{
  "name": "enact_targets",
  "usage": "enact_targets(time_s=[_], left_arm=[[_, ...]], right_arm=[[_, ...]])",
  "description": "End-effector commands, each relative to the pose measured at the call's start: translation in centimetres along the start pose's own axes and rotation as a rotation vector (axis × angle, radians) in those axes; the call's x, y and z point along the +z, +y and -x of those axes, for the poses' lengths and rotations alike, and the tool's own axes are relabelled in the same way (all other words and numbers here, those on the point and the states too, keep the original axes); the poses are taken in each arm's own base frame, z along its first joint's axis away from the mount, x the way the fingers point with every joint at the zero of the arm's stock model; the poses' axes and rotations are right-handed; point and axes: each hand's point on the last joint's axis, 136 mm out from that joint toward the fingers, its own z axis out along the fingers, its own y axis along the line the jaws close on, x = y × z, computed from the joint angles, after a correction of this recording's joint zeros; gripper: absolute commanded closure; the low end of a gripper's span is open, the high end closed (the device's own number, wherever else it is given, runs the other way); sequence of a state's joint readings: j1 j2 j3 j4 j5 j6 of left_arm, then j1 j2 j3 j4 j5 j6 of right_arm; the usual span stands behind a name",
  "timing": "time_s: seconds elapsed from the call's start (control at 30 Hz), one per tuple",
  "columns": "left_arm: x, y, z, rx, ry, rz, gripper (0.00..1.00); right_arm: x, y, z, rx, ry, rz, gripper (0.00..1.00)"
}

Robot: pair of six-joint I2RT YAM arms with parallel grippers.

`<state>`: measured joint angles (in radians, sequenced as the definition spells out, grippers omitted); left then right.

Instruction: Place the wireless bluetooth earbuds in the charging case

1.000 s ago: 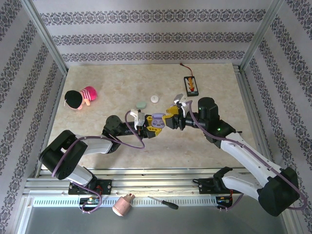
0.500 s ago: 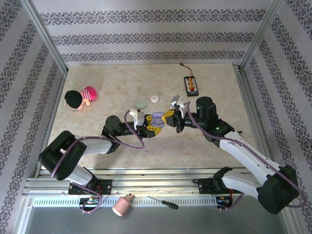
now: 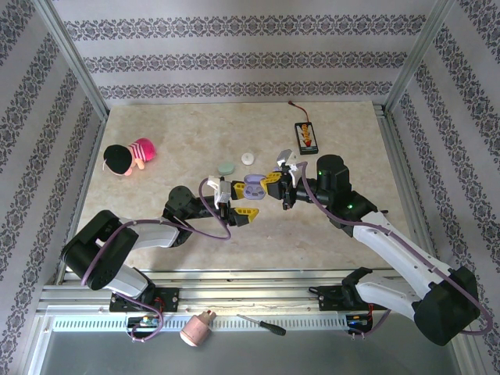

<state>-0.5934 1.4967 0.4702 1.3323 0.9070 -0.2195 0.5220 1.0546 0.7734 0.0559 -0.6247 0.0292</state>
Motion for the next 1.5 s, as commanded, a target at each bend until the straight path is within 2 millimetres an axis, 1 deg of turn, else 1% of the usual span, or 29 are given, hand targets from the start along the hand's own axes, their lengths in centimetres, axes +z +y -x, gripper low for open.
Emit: enact_targets(time_s=[0.0,0.3,0.7,0.83,0.93,0.97,1.07,1.2,1.37,1.4,1.43,1.47], left_arm=[[-0.03,-0.34,1.78,0.017,-0.049,-0.002,0.39],[0.04,0.21,2.2,0.004,-0.065,0.024,0.39],[0.08,0.0,2.64,0.004,-0.08,0.012,0.4],[0.1,0.0,2.63,0.007,-0.079,0.01,0.46],[0.14,0.0,2.57,0.009,-0.078,0.007,0.56],[0.16,0.01,2.53,0.008,-0.077,0.007,0.58],[0.17,-0.02,2.5,0.009,-0.078,0.004,0.6],[0.12,0.04,2.31,0.009,-0.074,0.006,0.66],[0.07,0.05,2.06,0.013,-0.071,0.007,0.68],[0.04,0.07,2.03,0.013,-0.072,0.01,0.68],[0.01,0.1,1.99,0.014,-0.072,0.013,0.68],[-0.03,0.19,1.89,0.014,-0.07,0.017,0.68]], right_arm=[[-0.03,0.71,1.06,-0.038,-0.035,0.012,1.0],[0.24,1.06,0.72,-0.044,-0.024,0.028,1.0],[0.76,0.87,0.31,-0.046,-0.002,0.028,1.0],[0.75,0.82,0.3,-0.049,0.003,0.024,1.0],[0.77,0.83,0.41,-0.05,0.002,0.026,1.0],[0.78,0.86,0.47,-0.05,0.001,0.028,1.0],[0.85,0.86,0.46,-0.053,0.003,0.028,1.0],[0.86,0.81,0.49,-0.054,0.005,0.026,1.0],[0.57,1.04,0.85,-0.055,-0.006,0.027,1.0],[0.52,1.06,0.88,-0.051,-0.009,0.026,0.93],[0.42,1.12,1.03,-0.052,-0.014,0.025,0.83],[0.32,1.17,1.12,-0.049,-0.017,0.025,0.76]])
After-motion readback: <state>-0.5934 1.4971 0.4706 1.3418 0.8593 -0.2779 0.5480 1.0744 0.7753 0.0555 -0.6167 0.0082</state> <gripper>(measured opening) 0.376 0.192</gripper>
